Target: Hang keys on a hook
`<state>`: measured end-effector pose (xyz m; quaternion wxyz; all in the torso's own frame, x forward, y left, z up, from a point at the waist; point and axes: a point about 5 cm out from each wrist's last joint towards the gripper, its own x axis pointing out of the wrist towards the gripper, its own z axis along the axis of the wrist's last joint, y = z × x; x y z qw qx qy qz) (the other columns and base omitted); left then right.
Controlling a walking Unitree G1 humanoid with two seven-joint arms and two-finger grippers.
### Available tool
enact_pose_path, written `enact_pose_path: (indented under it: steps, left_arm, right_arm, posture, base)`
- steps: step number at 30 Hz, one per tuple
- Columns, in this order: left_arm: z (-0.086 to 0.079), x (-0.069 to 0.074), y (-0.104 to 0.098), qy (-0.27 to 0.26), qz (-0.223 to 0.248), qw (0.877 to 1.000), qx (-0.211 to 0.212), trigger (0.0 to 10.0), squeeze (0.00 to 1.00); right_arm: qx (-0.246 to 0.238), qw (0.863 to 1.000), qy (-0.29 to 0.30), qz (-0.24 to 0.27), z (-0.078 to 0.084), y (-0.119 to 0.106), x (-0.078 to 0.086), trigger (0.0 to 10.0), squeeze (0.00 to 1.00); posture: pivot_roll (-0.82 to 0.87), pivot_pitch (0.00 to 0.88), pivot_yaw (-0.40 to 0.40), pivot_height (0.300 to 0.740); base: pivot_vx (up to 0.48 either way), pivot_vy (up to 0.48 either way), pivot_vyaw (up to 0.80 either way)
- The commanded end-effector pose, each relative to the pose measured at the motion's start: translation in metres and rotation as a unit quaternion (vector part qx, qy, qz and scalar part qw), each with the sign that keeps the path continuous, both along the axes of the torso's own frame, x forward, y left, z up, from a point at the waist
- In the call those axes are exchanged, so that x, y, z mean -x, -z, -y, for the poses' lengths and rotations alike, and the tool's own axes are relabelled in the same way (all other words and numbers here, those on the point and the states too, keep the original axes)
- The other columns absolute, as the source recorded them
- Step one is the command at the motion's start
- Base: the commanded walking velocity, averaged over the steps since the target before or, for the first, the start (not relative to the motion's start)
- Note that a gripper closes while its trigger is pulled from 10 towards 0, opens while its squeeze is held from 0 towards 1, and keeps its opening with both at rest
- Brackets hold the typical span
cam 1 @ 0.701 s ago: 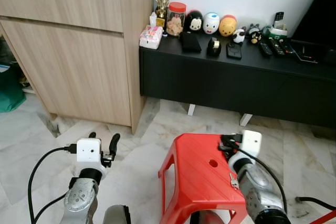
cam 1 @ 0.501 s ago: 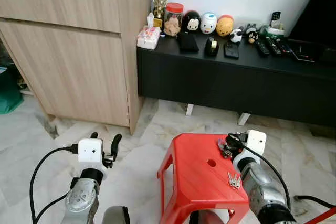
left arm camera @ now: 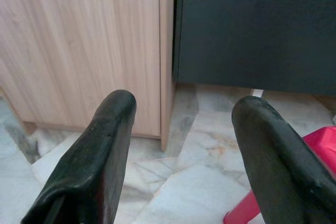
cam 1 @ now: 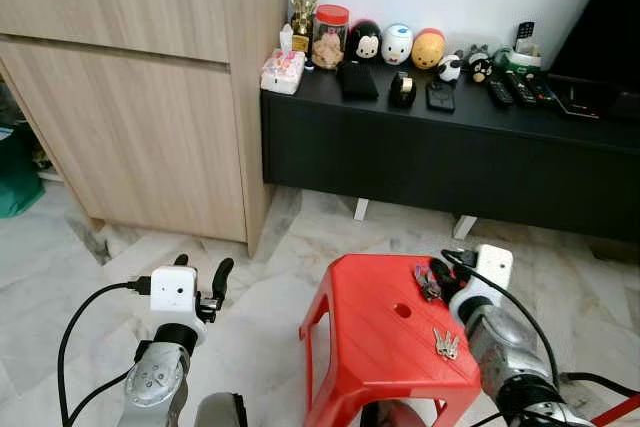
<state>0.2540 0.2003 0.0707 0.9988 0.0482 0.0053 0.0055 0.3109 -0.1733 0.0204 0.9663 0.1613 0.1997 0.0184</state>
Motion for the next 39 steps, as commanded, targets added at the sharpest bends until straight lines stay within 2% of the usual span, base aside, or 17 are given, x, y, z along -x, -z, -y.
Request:
enact_pose_path:
  steps: [1, 10, 15, 26, 29, 38, 39]
  left_arm:
    - [0.004, 0.001, 0.001, 0.006, 0.001, 1.000, -0.006, 10.0, 0.00]
    - [0.002, 0.000, 0.000, 0.005, 0.001, 1.000, -0.007, 10.0, 0.00]
    - [0.002, 0.000, 0.000, 0.005, 0.001, 1.000, -0.004, 10.0, 0.00]
    - [0.004, 0.005, 0.000, 0.006, -0.003, 1.000, -0.003, 10.0, 0.00]
    - [0.005, 0.006, -0.001, 0.008, -0.001, 1.000, -0.001, 10.0, 0.00]
    - [0.012, 0.014, -0.006, 0.017, 0.004, 1.000, 0.002, 10.0, 0.00]
    - [0.013, 0.016, -0.007, 0.018, 0.004, 1.000, 0.003, 10.0, 0.00]
  right_arm:
    - [0.005, 1.000, 0.013, -0.007, 0.005, 0.004, 0.004, 10.0, 0.00]
    - [0.006, 1.000, 0.002, -0.017, 0.003, 0.011, 0.009, 10.0, 0.00]
    - [0.020, 0.999, -0.011, -0.023, 0.003, 0.009, 0.006, 10.0, 0.00]
    - [0.051, 0.996, -0.058, -0.041, -0.012, 0.003, -0.006, 10.0, 0.00]
    - [0.068, 0.996, -0.048, -0.037, -0.013, -0.002, -0.011, 10.0, 0.00]
    - [0.066, 0.997, -0.015, -0.033, -0.013, -0.011, -0.021, 10.0, 0.00]
    - [0.063, 0.997, -0.015, -0.032, -0.013, -0.012, -0.022, 10.0, 1.00]
  posture:
    - [0.13, 0.000, -0.128, 0.613]
    - [0.13, 0.000, -0.128, 0.613]
    - [0.13, 0.000, -0.127, 0.613]
    - [0.13, 0.020, -0.124, 0.613]
    - [0.13, 0.035, -0.128, 0.613]
    - [0.13, 0.102, -0.142, 0.613]
    - [0.13, 0.117, -0.147, 0.613]
  base:
    - [0.000, -0.371, 0.00]
    - [0.000, -0.286, 0.00]
    - [0.000, 0.000, 0.00]
    - [0.000, 0.000, 0.00]
    - [0.000, 0.000, 0.00]
    - [0.000, 0.000, 0.00]
    - [0.000, 0.000, 0.00]
